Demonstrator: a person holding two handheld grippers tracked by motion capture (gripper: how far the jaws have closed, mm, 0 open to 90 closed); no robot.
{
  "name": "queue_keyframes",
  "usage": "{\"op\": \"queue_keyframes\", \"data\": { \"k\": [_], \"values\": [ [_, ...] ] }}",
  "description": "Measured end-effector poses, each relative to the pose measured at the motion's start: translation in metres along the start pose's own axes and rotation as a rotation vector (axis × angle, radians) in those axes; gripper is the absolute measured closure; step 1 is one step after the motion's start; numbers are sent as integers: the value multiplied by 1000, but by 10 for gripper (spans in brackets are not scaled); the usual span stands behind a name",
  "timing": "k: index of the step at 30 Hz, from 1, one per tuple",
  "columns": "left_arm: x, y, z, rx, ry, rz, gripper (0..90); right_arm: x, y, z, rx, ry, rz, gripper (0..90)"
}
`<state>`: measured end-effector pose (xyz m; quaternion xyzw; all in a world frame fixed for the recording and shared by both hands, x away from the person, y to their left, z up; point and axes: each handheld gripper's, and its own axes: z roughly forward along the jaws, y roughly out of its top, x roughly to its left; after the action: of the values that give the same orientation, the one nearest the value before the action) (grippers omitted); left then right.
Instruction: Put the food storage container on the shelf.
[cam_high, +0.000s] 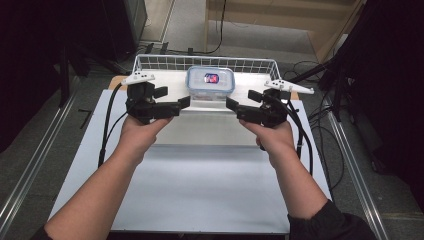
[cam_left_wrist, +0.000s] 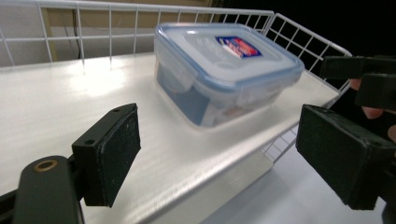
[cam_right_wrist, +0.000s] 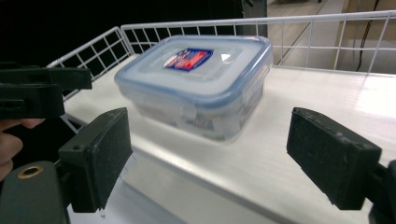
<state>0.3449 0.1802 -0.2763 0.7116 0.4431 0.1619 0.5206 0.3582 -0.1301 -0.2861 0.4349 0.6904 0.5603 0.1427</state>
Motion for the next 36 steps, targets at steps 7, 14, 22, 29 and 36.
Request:
{"op": "queue_keyframes", "data": {
  "k": [7, 14, 22, 29, 36],
  "values": [
    [-11, -38, -17, -18, -33, 52, 144, 11, -30, -17, -17, -23, -86, 141],
    [-19, -91, -36, -30, -23, 122, 144, 15, -88, -34, -15, -51, -131, 138],
    [-18, -160, -59, 0, 14, 137, 145, 13, -157, -58, 6, -77, -126, 137],
    [-9, -222, -56, 127, 24, 99, 143, 9, -196, -78, -13, -102, -147, 139],
    [-3, -216, -57, 75, 45, 68, 144, 2, -198, -79, -19, -101, -110, 138]
  ]
}}
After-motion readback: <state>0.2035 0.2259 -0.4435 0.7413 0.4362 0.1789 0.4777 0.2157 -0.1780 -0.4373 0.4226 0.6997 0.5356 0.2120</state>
